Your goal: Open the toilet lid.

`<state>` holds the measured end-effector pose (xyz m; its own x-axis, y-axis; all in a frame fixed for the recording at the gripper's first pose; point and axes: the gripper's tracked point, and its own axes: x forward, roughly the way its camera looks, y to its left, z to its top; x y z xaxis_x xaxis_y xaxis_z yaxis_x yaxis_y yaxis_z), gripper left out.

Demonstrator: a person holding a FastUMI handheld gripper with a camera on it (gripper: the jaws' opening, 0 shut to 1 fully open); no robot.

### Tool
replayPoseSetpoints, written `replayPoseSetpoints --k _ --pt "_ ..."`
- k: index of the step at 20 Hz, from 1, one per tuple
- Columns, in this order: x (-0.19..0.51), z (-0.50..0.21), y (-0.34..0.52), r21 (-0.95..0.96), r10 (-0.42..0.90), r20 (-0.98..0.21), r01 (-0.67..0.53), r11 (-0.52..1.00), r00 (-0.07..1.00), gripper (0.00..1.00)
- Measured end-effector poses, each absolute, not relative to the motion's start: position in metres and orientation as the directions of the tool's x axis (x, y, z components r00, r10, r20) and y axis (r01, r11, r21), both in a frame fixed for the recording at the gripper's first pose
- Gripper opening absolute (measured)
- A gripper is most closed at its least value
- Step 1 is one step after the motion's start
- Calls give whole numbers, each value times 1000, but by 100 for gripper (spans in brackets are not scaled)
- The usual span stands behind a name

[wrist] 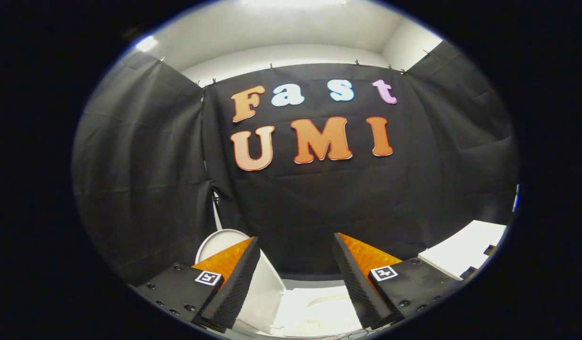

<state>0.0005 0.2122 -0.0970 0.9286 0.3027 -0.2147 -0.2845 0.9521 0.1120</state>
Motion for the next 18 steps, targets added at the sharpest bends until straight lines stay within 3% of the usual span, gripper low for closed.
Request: replayPoseSetpoints --k 9,18 --pt "14 -91 145 119 204 -204 -183 976 957 98" --pt "12 -92 139 114 195 -206 -175 978 959 98"
